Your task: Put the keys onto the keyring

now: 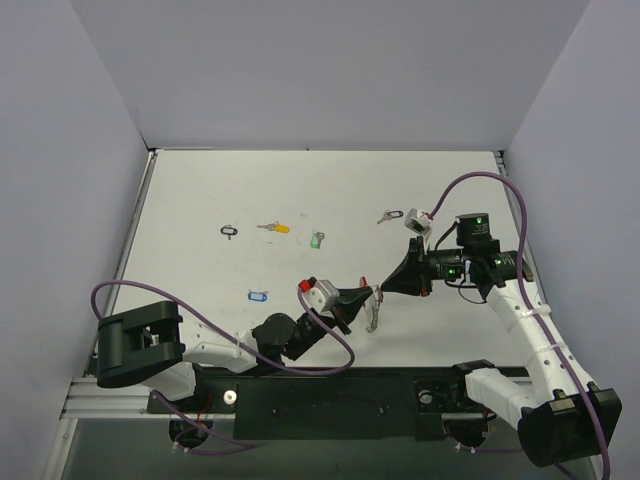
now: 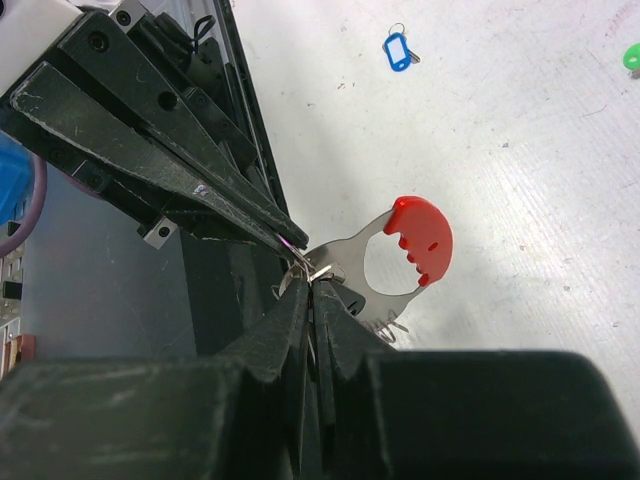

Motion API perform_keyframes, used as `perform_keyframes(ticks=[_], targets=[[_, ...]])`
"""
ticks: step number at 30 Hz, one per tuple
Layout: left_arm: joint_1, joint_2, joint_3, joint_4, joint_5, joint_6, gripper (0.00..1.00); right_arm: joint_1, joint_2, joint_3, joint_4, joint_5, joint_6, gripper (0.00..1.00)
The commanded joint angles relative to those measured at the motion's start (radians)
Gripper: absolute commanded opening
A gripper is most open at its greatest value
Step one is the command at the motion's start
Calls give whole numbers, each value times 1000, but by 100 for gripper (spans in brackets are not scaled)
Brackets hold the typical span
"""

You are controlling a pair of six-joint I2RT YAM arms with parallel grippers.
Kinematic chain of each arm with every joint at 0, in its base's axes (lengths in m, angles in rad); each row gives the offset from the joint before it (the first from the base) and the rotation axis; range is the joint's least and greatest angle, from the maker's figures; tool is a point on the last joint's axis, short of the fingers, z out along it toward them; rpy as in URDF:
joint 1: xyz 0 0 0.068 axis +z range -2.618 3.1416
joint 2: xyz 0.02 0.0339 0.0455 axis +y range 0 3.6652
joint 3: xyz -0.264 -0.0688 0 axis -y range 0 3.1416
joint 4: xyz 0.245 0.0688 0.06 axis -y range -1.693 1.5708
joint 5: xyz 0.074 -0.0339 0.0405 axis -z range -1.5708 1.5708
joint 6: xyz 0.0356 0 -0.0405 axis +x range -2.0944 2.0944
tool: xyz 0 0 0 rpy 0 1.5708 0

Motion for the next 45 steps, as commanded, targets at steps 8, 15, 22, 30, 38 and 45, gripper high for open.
perform_keyframes(ticks=[8, 15, 22, 30, 38, 45], targets=[[26, 18, 3, 370, -7, 12, 0, -2, 3, -9, 16, -22, -20, 0], [46, -4, 8, 369, -4, -28, 0, 13, 9, -16, 22, -12, -19, 0], [55, -18, 12, 369, -6, -62, 0, 15, 14, -20, 30, 8, -11, 0], [63, -33, 12, 369, 8, -61, 0, 15, 20, -35, 76, 25, 36, 0], [72, -48, 5, 355, 16, -48, 0, 15, 20, -49, 117, 34, 85, 0], [80, -59, 8, 309, 36, -12, 0, 15, 25, -77, 215, 36, 185, 0]])
